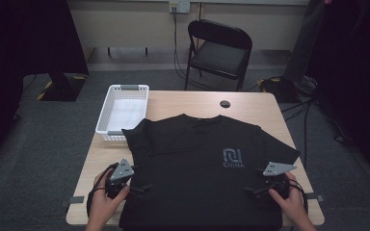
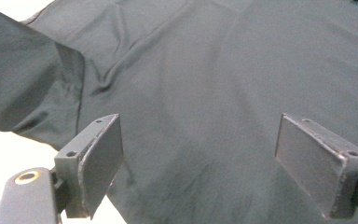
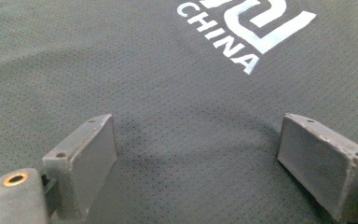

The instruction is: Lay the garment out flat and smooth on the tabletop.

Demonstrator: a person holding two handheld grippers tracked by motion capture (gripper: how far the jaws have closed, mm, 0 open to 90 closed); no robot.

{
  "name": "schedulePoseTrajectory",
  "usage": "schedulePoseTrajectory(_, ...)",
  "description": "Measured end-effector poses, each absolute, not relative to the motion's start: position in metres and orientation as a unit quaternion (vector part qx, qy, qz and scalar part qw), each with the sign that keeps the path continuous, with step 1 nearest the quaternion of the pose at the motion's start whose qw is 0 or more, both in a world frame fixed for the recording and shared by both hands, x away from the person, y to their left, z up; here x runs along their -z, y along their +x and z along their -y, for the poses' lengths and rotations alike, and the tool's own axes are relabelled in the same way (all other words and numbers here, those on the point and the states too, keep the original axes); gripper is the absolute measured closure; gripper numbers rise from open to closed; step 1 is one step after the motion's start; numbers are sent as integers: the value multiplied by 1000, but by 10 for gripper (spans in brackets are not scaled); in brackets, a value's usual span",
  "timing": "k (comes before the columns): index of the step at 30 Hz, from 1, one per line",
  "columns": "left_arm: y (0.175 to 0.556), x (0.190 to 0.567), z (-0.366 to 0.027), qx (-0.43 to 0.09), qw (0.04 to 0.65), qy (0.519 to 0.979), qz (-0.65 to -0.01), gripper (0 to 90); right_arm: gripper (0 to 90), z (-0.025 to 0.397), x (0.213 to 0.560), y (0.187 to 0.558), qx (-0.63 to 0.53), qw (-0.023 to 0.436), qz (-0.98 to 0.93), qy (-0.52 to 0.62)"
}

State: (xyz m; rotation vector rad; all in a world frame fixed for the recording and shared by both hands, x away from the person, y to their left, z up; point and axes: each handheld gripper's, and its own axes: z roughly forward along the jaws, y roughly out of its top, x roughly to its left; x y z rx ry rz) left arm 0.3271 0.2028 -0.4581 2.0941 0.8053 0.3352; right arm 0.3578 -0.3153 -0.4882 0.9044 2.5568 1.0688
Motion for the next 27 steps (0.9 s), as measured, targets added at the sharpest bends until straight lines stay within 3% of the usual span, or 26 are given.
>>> schedulePoseTrajectory(27, 325, 467, -233, -131, 405, 835, -347, 152, 106, 315, 488, 358, -363, 115, -871, 311)
